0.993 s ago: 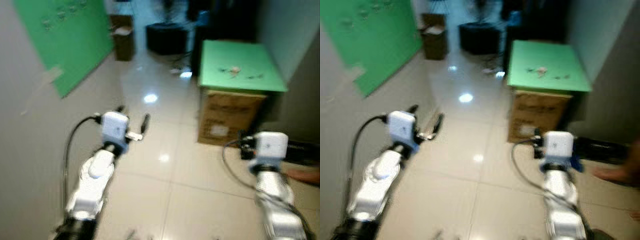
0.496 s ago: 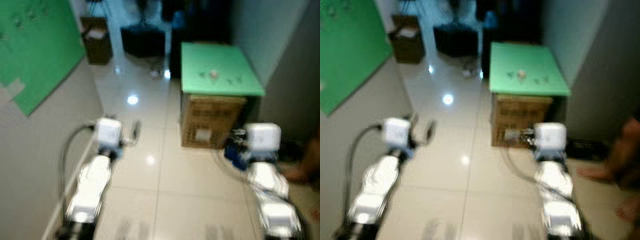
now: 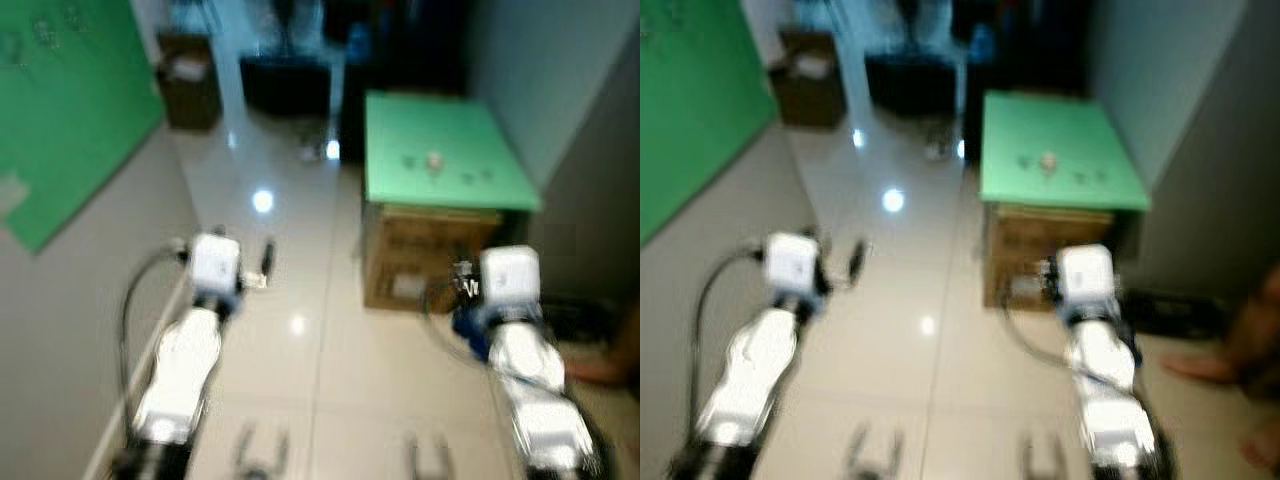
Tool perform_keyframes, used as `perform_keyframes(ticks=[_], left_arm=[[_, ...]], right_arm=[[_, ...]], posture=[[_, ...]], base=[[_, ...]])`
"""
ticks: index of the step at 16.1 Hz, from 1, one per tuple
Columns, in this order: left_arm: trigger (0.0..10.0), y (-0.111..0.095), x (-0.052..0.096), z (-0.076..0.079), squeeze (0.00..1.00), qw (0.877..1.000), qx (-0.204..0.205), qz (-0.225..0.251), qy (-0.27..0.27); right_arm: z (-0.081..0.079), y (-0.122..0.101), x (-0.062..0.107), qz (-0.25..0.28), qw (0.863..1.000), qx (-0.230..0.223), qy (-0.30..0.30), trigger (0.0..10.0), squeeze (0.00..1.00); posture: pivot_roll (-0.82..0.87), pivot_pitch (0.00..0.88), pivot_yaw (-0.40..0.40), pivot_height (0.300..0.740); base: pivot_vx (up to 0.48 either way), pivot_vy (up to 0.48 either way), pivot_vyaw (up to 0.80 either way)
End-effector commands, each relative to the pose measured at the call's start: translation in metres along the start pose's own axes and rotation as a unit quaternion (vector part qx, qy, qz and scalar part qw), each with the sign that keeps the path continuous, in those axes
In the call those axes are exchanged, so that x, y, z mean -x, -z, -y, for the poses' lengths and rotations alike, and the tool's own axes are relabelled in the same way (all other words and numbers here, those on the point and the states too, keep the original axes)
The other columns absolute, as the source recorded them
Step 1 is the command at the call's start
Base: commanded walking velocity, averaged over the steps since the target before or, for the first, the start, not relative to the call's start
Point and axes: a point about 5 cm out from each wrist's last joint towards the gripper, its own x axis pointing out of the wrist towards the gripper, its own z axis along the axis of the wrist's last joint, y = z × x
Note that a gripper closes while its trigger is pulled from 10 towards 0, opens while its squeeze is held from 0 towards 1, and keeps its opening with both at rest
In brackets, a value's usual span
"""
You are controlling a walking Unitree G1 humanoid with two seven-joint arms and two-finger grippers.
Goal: Hang keys on a hook
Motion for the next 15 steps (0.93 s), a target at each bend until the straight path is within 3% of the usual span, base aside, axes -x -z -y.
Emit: perform_keyframes(ticks=[1,4,7,13,15], left_arm=[[10.0,-0.0069,-0.0035,0.0055,0.0,1.0,-0.001,0.012,0.007],[10.0,-0.007,-0.001,0.0064,0.0,1.0,-0.006,0.015,0.011],[10.0,-0.0068,0.0003,0.0062,0.0,1.0,-0.007,0.015,0.011],[10.0,-0.0116,-0.0037,0.0069,0.0,1.0,-0.003,0.023,0.014],[10.0,-0.0121,-0.0041,0.0096,0.0,0.999,-0.004,0.024,0.021]], right_arm=[[0.0091,0.0038,0.0019,-0.007,1.0,0.006,0.009,10.0,0.0],[0.0114,0.0077,0.0033,-0.017,0.999,0.014,0.022,10.0,0.0],[0.0172,0.0078,0.0006,-0.019,0.999,0.017,0.033,10.0,0.0],[0.0095,0.0049,-0.0029,-0.016,1.0,0.0,0.02,10.0,0.0],[0.0103,0.0053,-0.0026,-0.019,1.0,-0.008,0.018,10.0,0.0]], posture=[[-0.09,0.018,-0.007,0.74],[-0.08,0.019,-0.005,0.74],[-0.08,0.017,-0.009,0.74],[-0.08,0.012,-0.005,0.74],[-0.08,0.017,-0.005,0.74]], base=[[0.409,0.0,-0.8],[0.414,0.0,-0.75],[0.416,0.0,0.0],[0.426,0.0,0.0],[0.429,0.0,-0.75]])
